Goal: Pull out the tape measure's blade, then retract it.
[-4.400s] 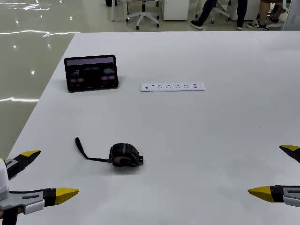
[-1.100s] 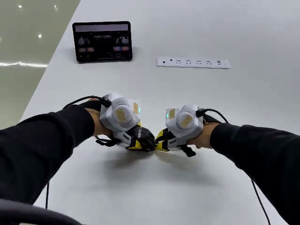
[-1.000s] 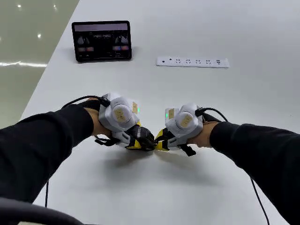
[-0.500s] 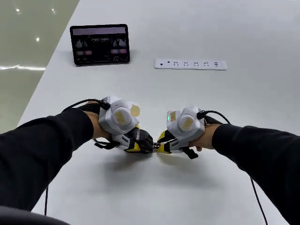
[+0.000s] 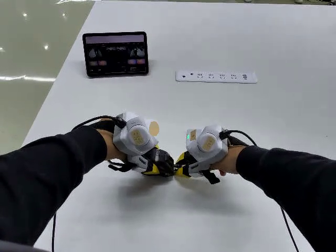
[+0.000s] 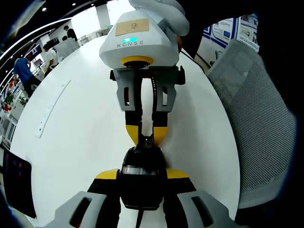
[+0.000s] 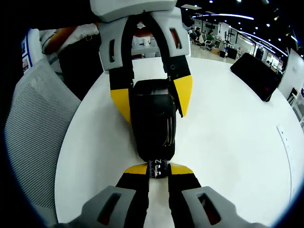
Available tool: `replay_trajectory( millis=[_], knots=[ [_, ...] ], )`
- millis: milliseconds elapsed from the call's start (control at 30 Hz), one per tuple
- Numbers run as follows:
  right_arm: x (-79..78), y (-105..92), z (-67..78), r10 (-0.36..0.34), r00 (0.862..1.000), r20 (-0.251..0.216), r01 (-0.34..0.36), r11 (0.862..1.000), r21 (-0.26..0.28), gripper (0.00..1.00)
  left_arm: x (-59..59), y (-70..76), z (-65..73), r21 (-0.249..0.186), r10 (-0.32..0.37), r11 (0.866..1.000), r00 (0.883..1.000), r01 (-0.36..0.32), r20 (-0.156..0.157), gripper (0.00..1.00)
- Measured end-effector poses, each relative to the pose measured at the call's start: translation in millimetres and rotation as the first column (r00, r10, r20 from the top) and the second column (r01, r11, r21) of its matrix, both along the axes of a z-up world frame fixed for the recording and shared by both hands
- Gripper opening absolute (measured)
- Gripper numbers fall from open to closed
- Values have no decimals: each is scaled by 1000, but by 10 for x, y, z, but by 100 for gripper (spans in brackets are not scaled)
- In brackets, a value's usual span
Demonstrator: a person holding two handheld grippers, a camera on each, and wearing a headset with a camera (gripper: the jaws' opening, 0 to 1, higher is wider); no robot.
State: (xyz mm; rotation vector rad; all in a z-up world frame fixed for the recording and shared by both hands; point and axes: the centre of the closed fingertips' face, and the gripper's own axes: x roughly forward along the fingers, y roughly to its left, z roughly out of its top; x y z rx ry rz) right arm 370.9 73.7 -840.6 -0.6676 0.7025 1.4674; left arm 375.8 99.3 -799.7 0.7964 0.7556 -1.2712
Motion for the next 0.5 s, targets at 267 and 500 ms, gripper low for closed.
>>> replay_trajectory(
  millis=[267, 500],
  knots=[
    [11, -3, 17, -8, 1000, 3, 8, 1000, 6, 9, 3, 7, 1, -1, 6, 1000, 1000, -6, 1, 31],
    [6, -34, 21, -3, 1000, 6, 3, 1000, 4, 9, 11, 11, -3, -4, 8, 1000, 1000, -8, 2, 31]
  ],
)
